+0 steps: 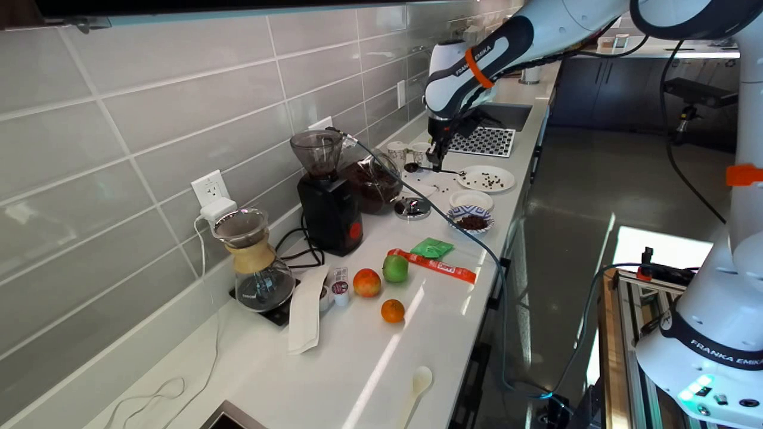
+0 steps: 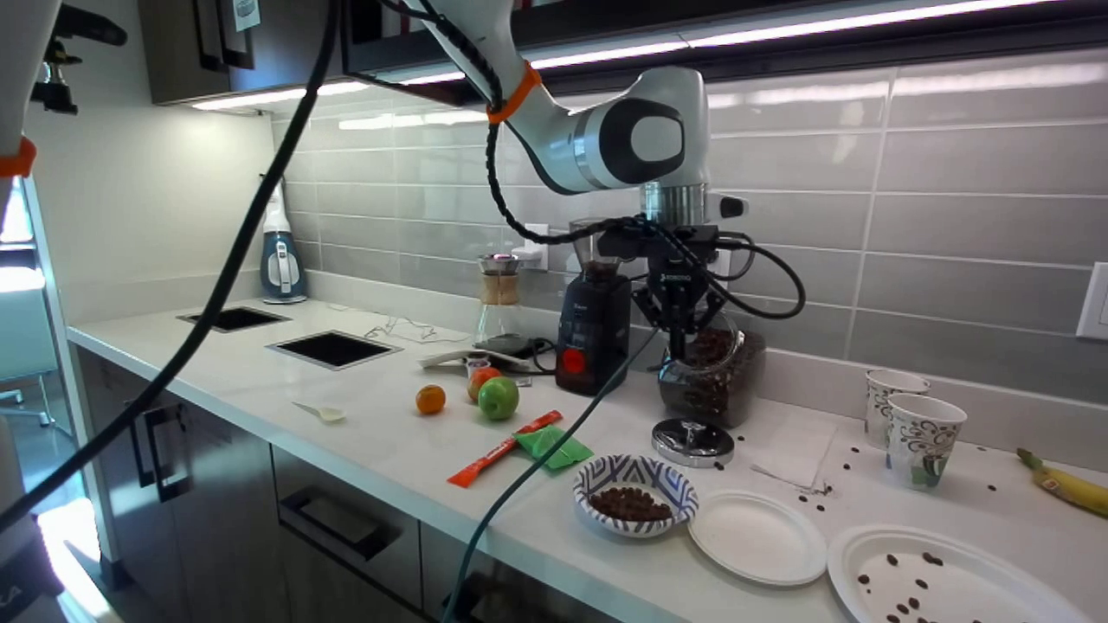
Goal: Transfer a spoonful of contents from the glass container to the right plate
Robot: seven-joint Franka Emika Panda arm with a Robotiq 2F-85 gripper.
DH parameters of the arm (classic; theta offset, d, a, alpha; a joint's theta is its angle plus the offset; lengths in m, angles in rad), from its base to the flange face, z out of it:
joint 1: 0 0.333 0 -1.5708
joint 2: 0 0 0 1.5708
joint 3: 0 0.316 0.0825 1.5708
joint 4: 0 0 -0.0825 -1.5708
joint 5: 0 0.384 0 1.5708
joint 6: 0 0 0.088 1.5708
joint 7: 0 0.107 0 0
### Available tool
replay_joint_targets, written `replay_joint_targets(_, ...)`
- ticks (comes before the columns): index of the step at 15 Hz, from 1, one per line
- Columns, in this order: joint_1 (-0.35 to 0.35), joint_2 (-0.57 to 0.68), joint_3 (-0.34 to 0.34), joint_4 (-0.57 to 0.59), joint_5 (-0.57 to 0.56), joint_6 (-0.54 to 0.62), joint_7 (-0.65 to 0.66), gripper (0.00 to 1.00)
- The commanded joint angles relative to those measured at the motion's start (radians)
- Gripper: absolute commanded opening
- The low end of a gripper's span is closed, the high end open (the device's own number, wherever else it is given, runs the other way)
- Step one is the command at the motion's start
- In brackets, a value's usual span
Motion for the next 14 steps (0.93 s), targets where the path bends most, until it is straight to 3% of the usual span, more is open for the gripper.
replay_joint_targets(1, -0.018, -0.050, -0.024, -0.060, 0.064, 0.003, 0.015, 0.02)
replay_joint_targets(8, -0.060, -0.056, -0.089, -0.062, 0.148, 0.001, 0.097, 0.02)
replay_joint_targets(14, -0.100, -0.018, -0.144, -0.032, 0.238, 0.013, 0.258, 0.02)
